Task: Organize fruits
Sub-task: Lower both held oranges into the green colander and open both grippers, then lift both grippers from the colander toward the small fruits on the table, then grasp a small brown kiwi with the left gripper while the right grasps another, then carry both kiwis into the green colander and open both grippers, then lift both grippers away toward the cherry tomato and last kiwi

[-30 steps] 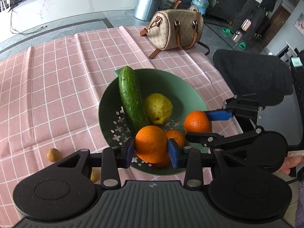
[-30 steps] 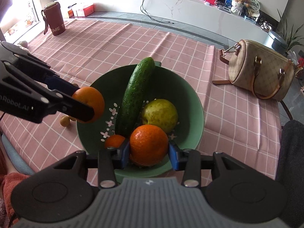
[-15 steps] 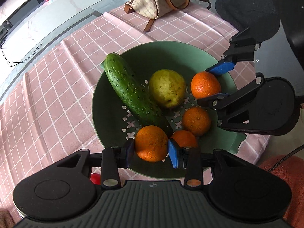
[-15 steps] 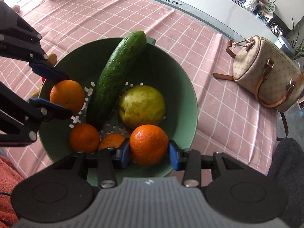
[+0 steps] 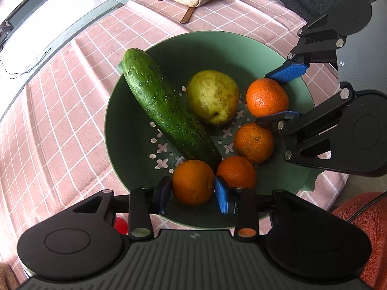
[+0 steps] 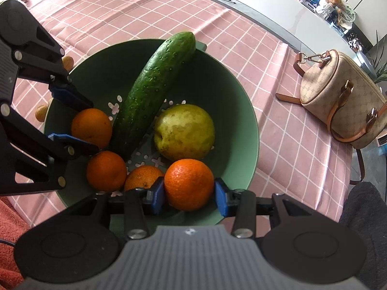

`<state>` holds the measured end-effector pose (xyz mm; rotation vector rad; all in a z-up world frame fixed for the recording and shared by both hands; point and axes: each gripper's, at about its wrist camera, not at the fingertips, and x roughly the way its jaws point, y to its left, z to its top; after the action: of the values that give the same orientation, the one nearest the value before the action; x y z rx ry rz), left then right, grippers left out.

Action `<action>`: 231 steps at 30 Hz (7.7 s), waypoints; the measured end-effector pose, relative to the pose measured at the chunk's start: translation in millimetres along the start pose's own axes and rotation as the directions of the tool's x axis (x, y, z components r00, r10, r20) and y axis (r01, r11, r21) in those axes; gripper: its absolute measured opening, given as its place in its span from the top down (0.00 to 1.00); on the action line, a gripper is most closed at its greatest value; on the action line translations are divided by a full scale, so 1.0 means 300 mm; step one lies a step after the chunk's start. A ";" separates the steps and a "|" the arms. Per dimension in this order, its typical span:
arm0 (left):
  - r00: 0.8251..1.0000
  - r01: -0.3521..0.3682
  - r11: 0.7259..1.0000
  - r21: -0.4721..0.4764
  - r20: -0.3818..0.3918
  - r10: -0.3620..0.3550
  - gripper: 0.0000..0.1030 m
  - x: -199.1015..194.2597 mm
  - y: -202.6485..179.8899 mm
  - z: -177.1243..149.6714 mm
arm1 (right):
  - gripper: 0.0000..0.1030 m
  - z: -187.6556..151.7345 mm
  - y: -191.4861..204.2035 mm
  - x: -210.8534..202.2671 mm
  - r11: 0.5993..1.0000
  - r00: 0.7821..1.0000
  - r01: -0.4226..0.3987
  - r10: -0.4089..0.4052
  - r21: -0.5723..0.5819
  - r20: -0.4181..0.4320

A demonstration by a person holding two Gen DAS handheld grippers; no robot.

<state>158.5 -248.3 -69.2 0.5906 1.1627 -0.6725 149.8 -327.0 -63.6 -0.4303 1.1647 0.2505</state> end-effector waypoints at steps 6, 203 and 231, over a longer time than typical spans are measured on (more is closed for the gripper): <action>0.999 0.008 1.000 -0.001 0.033 -0.008 0.48 -0.048 0.006 -0.007 | 0.48 0.006 0.011 -0.032 1.000 1.000 0.015 -0.015 -0.010 0.013; 0.906 0.285 0.937 -0.205 0.378 -0.193 0.44 -0.236 0.079 -0.106 | 0.39 -0.081 0.031 -0.181 0.998 0.979 -0.055 0.050 0.022 0.195; 0.891 0.082 0.934 -0.347 0.445 0.087 0.53 -0.289 0.358 -0.610 | 0.50 -0.046 0.564 -0.221 0.808 0.911 -0.174 -0.086 0.564 0.404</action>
<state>102.7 -29.1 -31.9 0.1086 0.8099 -0.5386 44.2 -180.4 -40.3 0.2060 0.7733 0.0030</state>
